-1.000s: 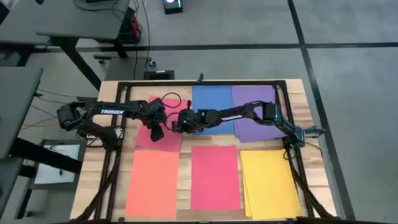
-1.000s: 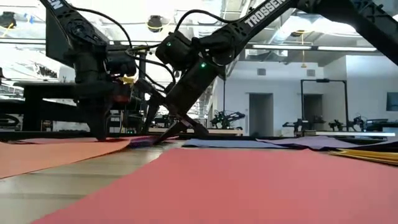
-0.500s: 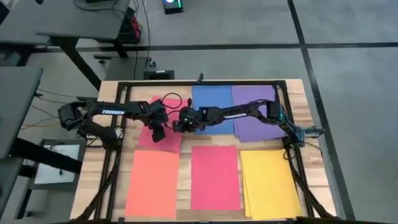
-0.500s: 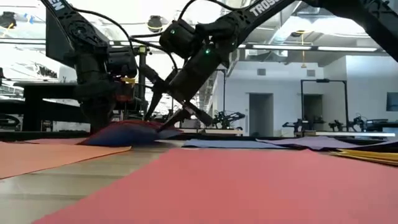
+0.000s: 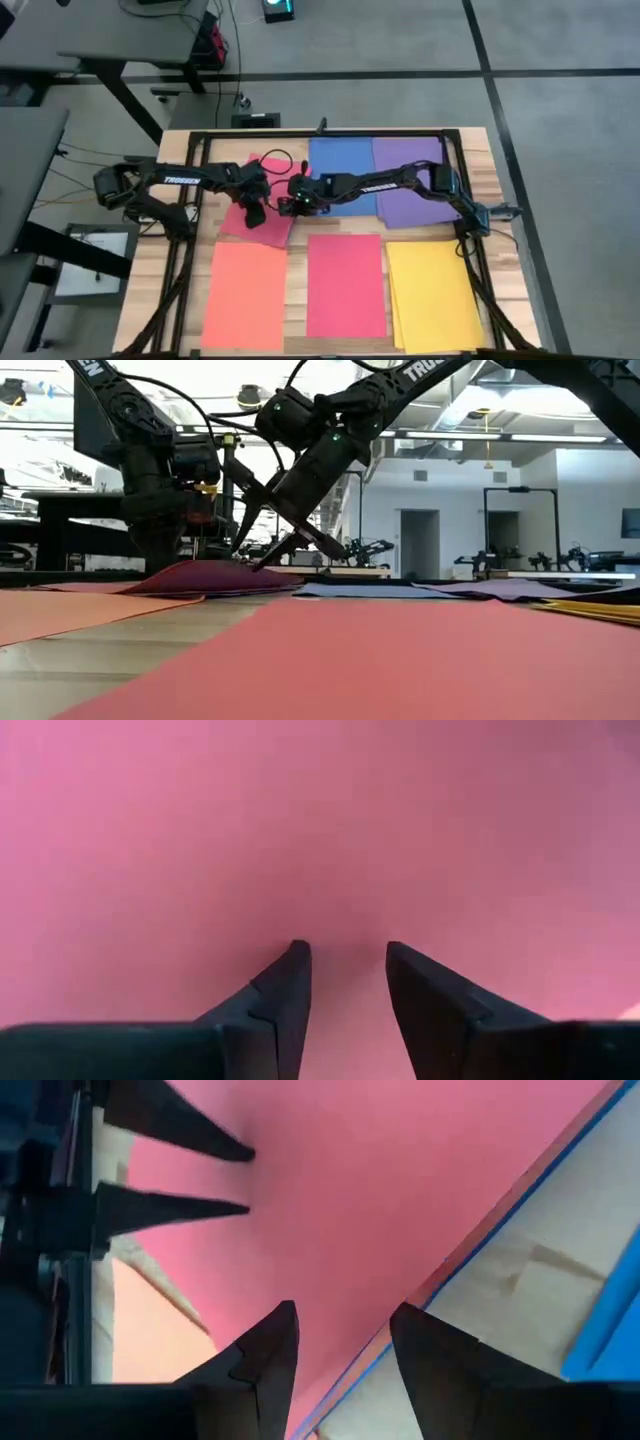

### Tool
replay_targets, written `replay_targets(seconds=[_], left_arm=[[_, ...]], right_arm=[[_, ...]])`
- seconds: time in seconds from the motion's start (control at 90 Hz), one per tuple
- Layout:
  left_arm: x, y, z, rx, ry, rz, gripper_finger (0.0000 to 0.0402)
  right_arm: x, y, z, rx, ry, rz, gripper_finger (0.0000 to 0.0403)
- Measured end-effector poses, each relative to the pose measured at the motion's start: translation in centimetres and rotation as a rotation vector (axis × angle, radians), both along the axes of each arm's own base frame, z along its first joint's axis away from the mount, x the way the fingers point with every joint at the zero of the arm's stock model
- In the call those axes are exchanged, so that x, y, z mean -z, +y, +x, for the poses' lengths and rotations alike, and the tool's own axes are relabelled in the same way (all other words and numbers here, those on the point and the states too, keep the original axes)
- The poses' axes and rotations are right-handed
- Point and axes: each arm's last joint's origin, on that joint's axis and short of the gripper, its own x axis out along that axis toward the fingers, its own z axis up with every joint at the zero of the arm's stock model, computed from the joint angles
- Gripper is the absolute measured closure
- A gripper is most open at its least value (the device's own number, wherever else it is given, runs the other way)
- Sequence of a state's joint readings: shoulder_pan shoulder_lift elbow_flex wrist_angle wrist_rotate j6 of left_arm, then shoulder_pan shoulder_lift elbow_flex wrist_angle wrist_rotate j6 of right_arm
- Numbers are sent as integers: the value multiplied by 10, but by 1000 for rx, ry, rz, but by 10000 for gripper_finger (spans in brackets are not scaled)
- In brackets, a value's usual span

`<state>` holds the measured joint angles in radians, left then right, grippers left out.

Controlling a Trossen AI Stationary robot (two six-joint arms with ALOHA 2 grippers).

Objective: Organize paper
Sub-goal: Stack the pink paper on the bottom center pink papers

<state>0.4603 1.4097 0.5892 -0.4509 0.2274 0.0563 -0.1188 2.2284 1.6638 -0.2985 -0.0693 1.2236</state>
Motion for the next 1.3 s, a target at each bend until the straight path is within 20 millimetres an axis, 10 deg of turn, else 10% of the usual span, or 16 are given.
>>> replay_targets(seconds=[1.3], left_arm=[[0,1,1,-14,-10,2,283]], right_arm=[[0,-8,-1,-113,-22,137,250]])
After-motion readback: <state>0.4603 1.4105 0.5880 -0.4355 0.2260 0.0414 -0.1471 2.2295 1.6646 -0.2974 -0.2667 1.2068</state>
